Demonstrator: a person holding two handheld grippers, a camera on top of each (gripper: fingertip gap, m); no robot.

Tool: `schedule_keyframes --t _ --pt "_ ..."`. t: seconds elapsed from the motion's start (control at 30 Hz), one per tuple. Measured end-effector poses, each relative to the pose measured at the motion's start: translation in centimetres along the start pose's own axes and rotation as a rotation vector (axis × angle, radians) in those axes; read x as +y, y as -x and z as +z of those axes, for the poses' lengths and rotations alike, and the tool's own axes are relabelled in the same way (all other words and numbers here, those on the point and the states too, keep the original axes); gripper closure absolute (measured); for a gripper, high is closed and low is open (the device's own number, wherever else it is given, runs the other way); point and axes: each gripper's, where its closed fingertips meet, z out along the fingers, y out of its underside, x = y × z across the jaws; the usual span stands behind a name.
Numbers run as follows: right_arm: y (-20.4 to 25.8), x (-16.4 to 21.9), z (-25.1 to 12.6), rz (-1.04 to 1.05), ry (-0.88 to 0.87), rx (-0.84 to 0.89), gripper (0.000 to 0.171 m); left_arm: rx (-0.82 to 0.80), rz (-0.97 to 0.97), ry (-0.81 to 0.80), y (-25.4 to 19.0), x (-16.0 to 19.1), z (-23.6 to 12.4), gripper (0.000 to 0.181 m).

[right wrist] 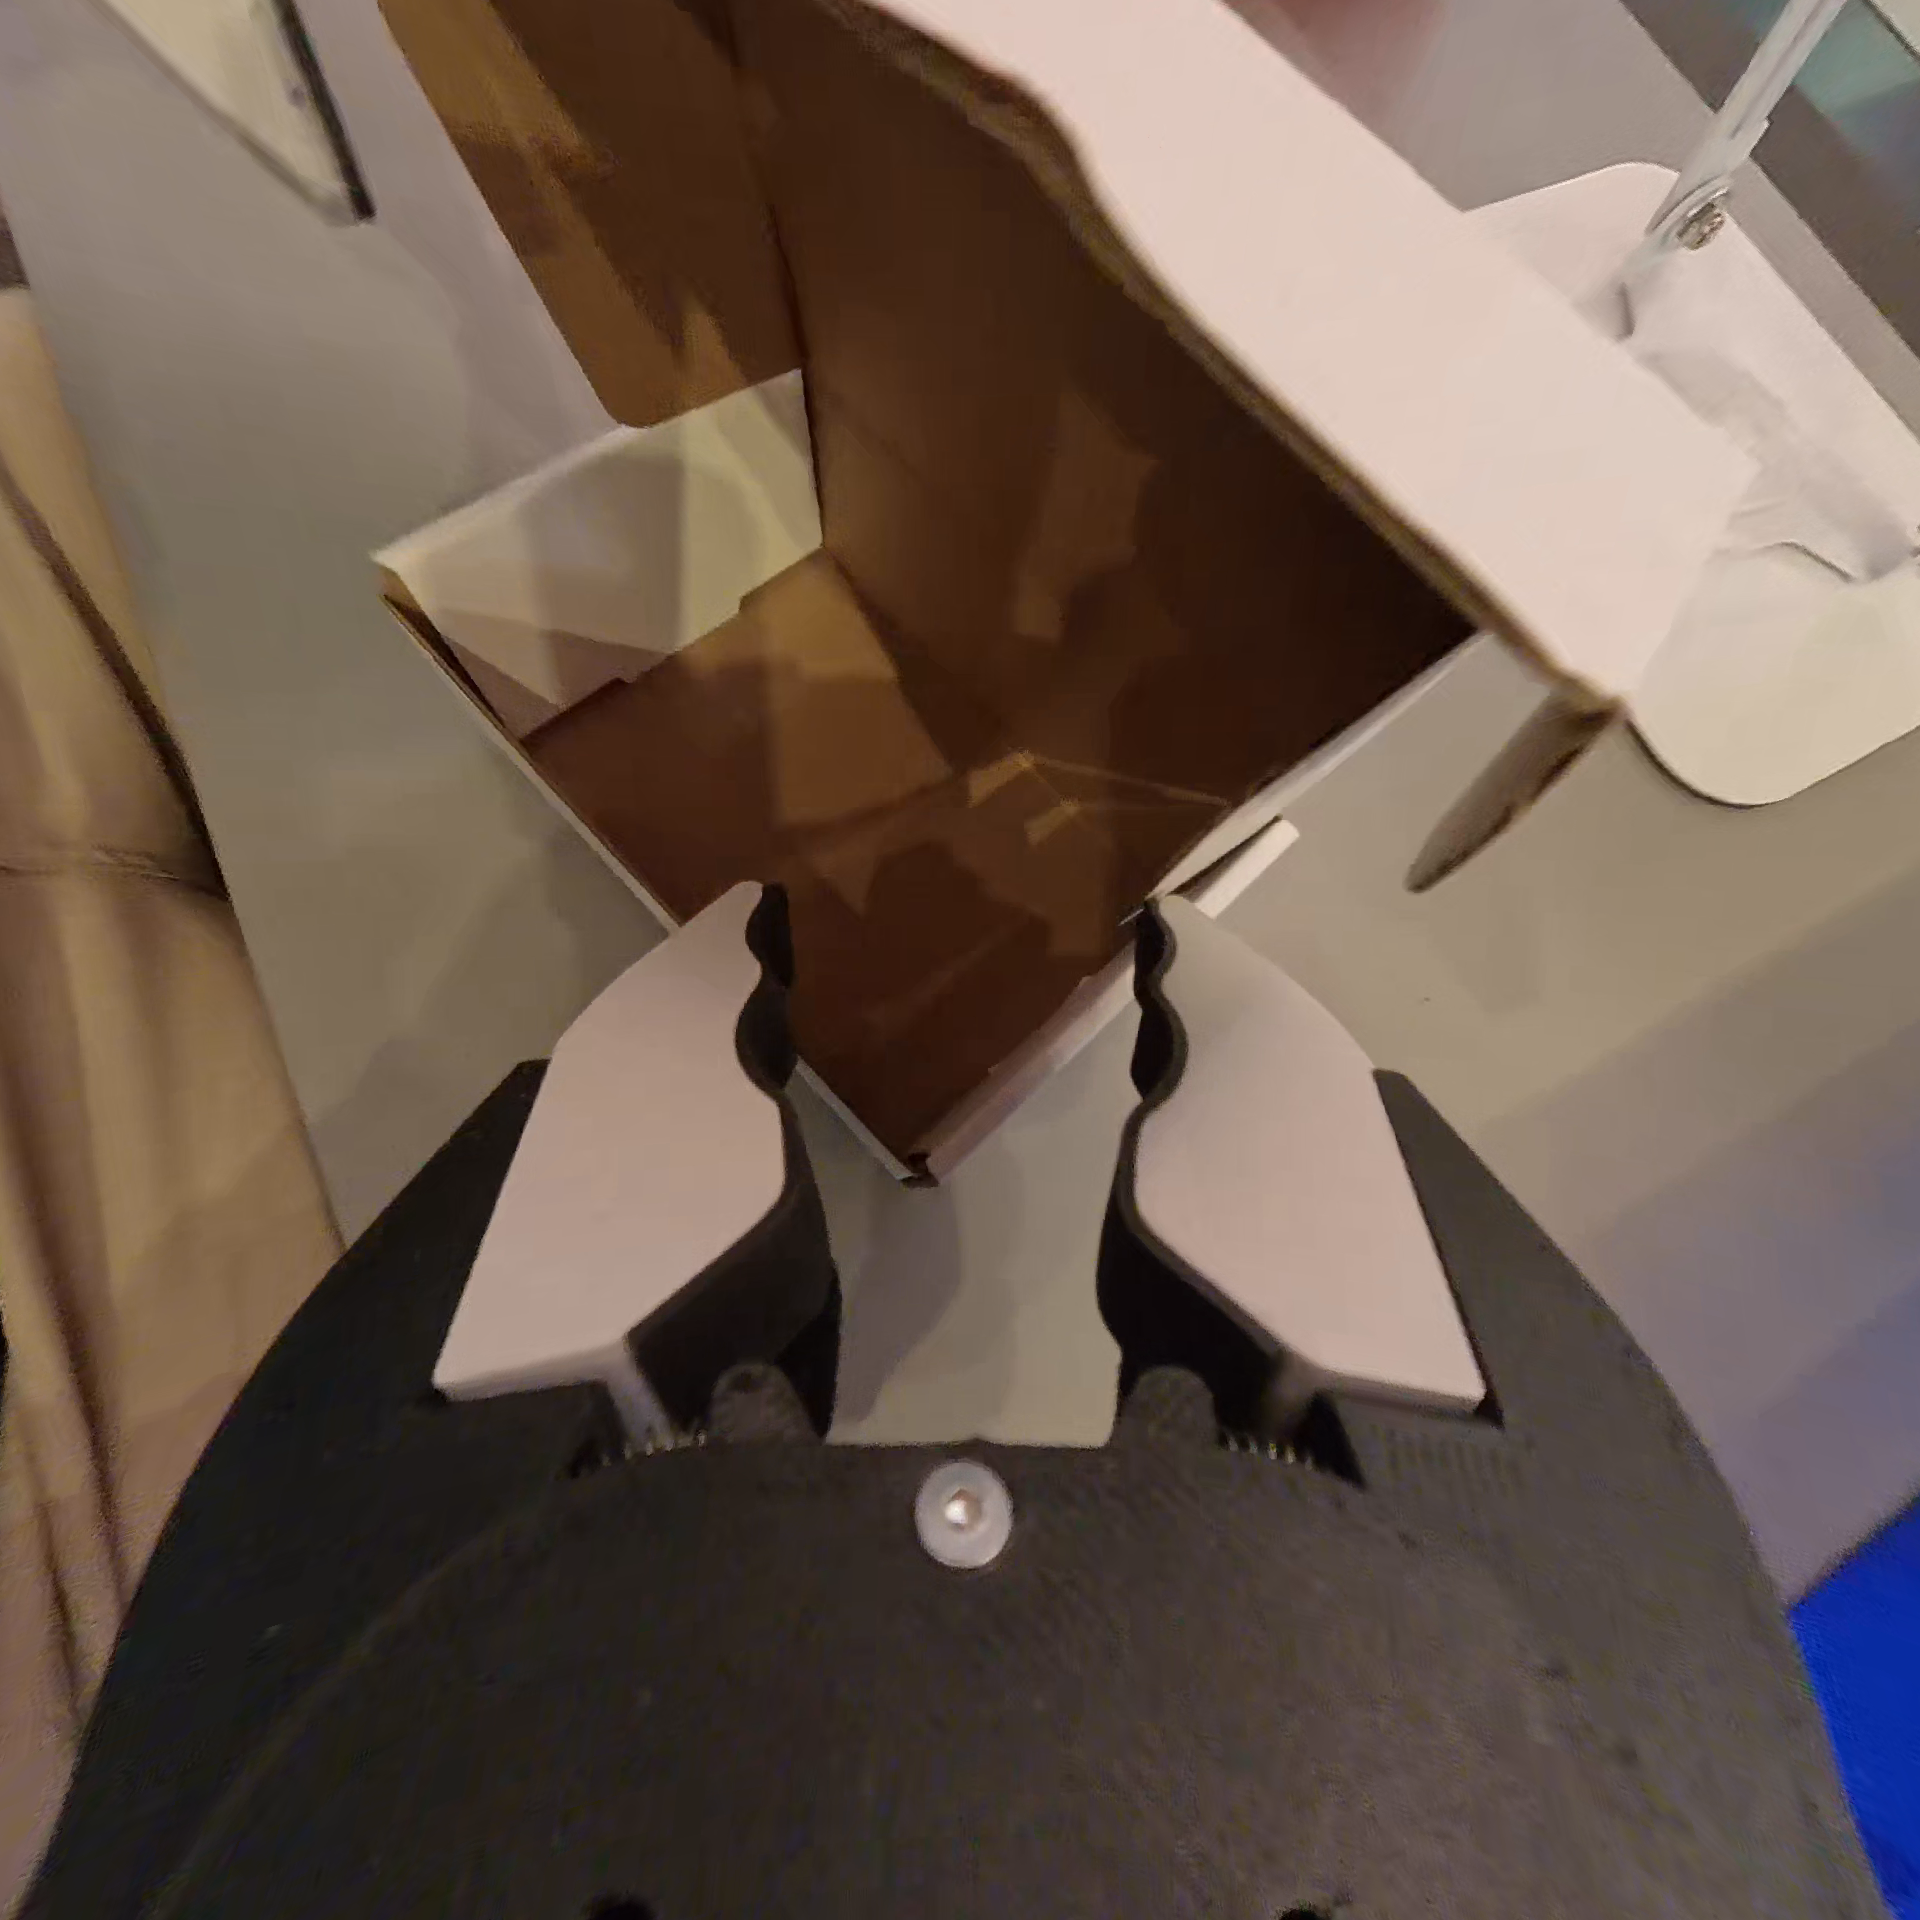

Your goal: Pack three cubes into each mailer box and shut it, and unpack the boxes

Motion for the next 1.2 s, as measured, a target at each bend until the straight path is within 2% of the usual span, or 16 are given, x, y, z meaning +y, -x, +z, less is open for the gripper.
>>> schedule_keyframes --t 0.03,0.47,0.73,0.8,0.97,1.2 --pt "0.0 0.1 0.0 0.009 -0.004 -0.006 0.108 -0.004 -0.008 -0.008 -0.2 0.0 0.0 0.111" --pt "0.1 0.7 -0.1 -0.016 0.006 0.008 0.112 -0.027 -0.12 -0.192 -1.0 -0.8 0.1 0.109" --pt "-0.2 1.2 0.0 -0.009 0.024 0.024 0.113 -0.102 -0.1 -0.13 -0.9 0.4 -1.0 0.089" --pt "-0.2 1.2 0.0 -0.01 0.021 0.02 0.113 -0.155 -0.108 -0.101 -0.7 1.3 -1.6 0.09" --pt "-0.1 1.0 -0.2 0.002 0.007 0.002 0.115 -0.298 -0.304 -0.065 -0.5 4.0 -2.3 0.104" --pt "0.8 0.7 0.4 -0.017 0.011 -0.017 0.116 -0.335 -0.477 -0.111 -1.8 5.1 -0.1 0.096"
